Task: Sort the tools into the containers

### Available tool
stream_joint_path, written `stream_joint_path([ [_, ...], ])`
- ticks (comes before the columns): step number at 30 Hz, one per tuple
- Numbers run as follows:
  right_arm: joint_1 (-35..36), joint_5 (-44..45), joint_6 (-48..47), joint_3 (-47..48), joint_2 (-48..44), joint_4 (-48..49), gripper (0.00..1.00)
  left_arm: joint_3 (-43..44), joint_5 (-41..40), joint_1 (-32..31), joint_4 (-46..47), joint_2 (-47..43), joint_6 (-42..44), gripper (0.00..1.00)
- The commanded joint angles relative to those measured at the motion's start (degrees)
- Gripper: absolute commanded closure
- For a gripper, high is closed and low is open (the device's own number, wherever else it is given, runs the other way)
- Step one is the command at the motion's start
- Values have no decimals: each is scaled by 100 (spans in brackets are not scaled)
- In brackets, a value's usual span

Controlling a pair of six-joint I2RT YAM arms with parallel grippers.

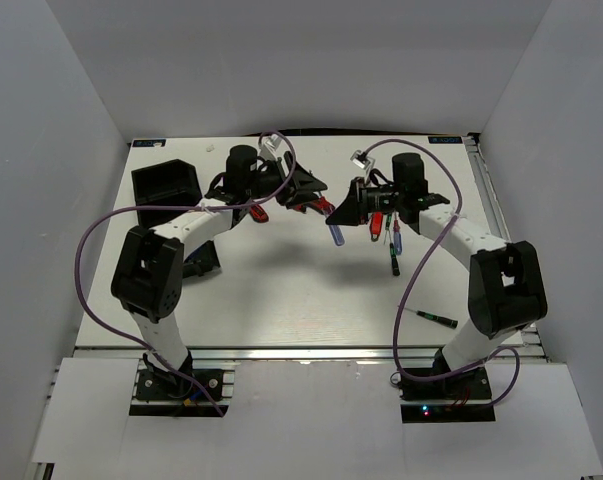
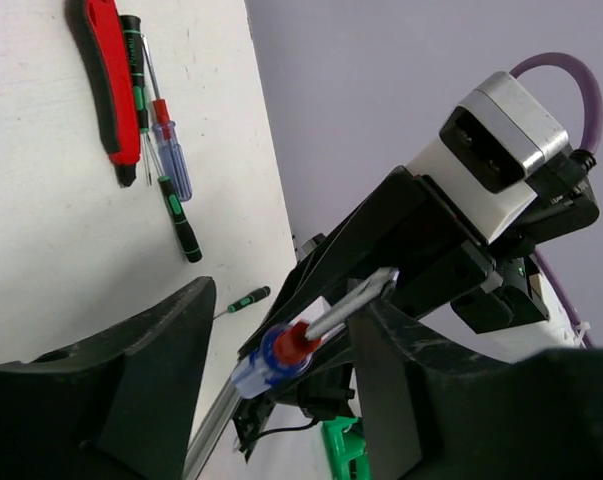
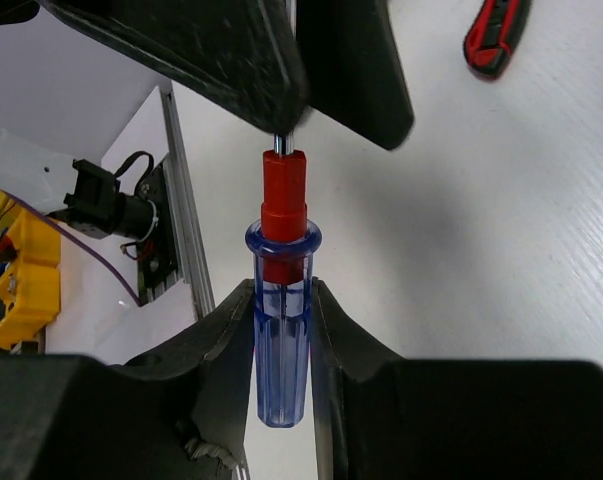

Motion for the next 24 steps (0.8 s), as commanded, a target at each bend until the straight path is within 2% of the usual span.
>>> stream_joint_path([
  [1, 178, -113, 181, 342, 53, 494, 100, 263, 117, -71, 128, -98, 101, 36],
  [4, 213, -104, 225, 422, 123, 530, 100, 272, 170, -71, 129, -89, 153, 49],
  [5, 213, -104, 225, 439, 141, 530, 100, 290, 196, -71, 129, -81, 188, 59],
  [7, 213, -104, 217, 448, 158, 530, 100, 307, 275, -71, 129, -63, 224, 72],
  [8, 213, -95, 208, 448, 150, 521, 100, 325, 319, -71, 129, -46, 232, 86],
  [9, 213, -95, 199, 440, 150, 512, 97, 334, 372, -71, 120, -37, 267, 92],
  [11, 213, -69, 182, 413, 132, 504, 81, 325, 452, -71, 102, -28, 320, 99],
  [12, 222, -69, 147, 413, 123, 477, 63, 334, 425, -62, -2, -45, 451, 100],
  [15, 222, -69, -55, 422, 79, 346, 33, 456, 276, -10, -643, -142, 830, 100],
  [17, 213, -77, -336, 422, 18, 232, 28, 562, 84, 139, -1082, -247, 1364, 100],
  [18, 213, -95, -459, 422, -8, 170, 26, 641, -5, 236, -1615, -300, 1497, 100],
  [19, 204, -173, -608, 413, -61, 4, 24, 685, -92, 472, -1881, -352, 1916, 100],
  [21, 187, -253, -1196, 387, -131, -234, 24, 773, -426, 798, -2644, -554, 2191, 100],
  [24, 143, -288, -1918, 291, -298, -735, 24, 800, -995, 1615, -3453, -931, 2701, 100],
])
